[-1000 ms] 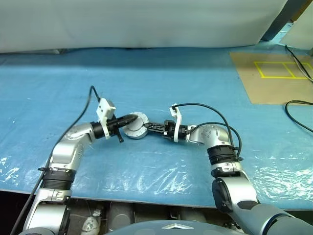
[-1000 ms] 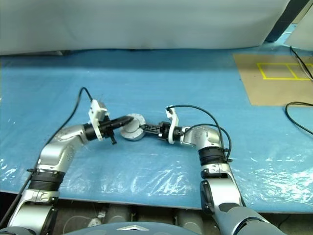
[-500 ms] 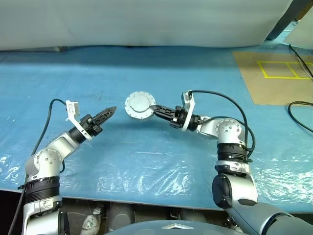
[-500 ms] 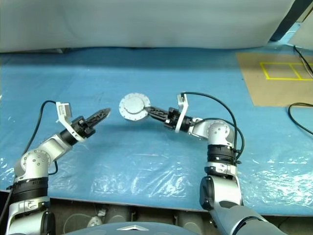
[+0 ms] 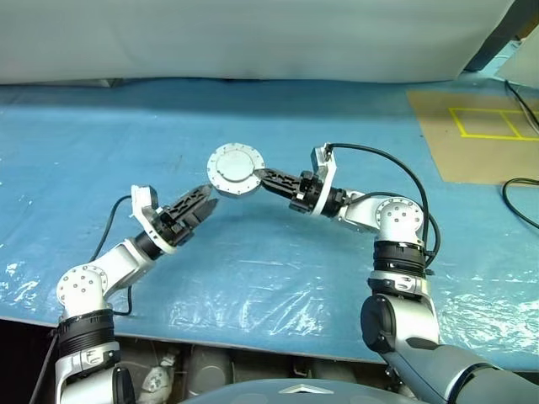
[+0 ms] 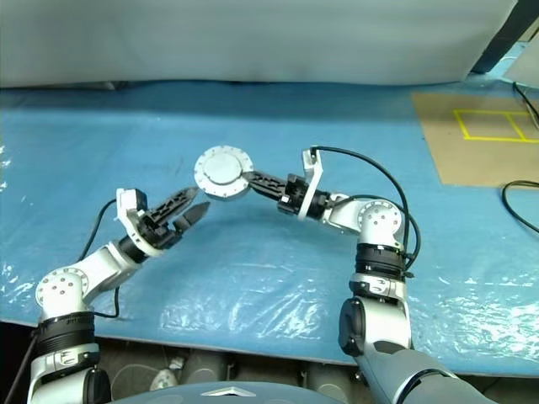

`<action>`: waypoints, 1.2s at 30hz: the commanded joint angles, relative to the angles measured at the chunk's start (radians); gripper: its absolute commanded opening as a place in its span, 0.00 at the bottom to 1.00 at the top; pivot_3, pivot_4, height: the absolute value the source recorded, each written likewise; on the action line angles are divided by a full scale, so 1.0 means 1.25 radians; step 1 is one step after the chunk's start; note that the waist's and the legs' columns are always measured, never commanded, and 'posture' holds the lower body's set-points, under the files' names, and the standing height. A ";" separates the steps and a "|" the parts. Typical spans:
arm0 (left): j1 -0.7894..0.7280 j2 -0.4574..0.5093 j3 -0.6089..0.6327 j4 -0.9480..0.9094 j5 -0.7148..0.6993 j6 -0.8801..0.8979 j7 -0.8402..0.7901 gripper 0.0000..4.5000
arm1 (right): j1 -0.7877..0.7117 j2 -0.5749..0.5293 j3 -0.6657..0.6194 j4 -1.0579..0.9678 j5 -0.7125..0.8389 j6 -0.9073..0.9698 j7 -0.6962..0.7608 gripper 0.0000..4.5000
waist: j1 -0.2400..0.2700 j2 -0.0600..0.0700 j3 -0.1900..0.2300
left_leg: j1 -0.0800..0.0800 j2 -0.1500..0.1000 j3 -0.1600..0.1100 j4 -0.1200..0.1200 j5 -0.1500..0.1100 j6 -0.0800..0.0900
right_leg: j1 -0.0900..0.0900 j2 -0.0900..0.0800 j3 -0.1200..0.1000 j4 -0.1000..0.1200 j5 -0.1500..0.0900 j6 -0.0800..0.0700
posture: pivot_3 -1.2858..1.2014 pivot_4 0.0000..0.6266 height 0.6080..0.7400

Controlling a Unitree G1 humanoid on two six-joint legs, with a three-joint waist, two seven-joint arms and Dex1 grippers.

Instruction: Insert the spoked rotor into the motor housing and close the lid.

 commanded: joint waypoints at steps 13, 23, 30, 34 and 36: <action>-0.115 -0.059 -0.050 0.054 0.064 -0.074 -0.031 1.00 | -0.021 -0.008 0.011 -0.050 0.054 -0.007 0.000 0.27 | 0.000 0.000 0.000 | 0.000 -0.003 -0.002 0.003 0.000 0.000 | 0.001 0.000 0.000 0.001 0.001 0.002 | 0.52 0.24 1.00; -0.141 -0.102 -0.111 0.055 0.187 -0.156 -0.066 0.96 | -0.014 -0.008 0.022 -0.056 0.057 -0.011 -0.008 0.27 | -0.001 0.000 0.000 | 0.000 -0.004 -0.004 0.005 0.000 0.000 | 0.002 -0.001 0.000 0.002 0.002 0.002 | 0.52 0.24 1.00; -0.171 -0.119 -0.070 0.096 0.205 -0.208 -0.024 0.60 | -0.010 -0.007 0.020 -0.056 0.065 -0.014 -0.017 0.27 | 0.000 0.000 0.000 | 0.000 -0.004 -0.004 0.005 0.000 0.000 | 0.002 -0.001 0.000 0.003 0.001 0.002 | 0.52 0.24 1.00; -0.181 -0.135 -0.039 0.088 0.158 -0.208 -0.040 0.58 | -0.010 -0.006 0.025 -0.052 0.066 -0.017 -0.017 0.27 | 0.000 0.000 0.000 | -0.001 -0.004 -0.004 0.006 0.000 0.000 | 0.002 -0.001 0.000 0.004 0.001 0.002 | 0.52 0.24 1.00; -0.186 -0.136 -0.040 0.093 0.165 -0.206 -0.026 0.58 | -0.010 -0.007 0.026 -0.052 0.067 -0.018 -0.018 0.27 | -0.001 0.000 0.000 | -0.001 -0.004 -0.004 0.006 0.000 0.000 | 0.002 -0.001 0.000 0.004 0.001 0.002 | 0.52 0.24 1.00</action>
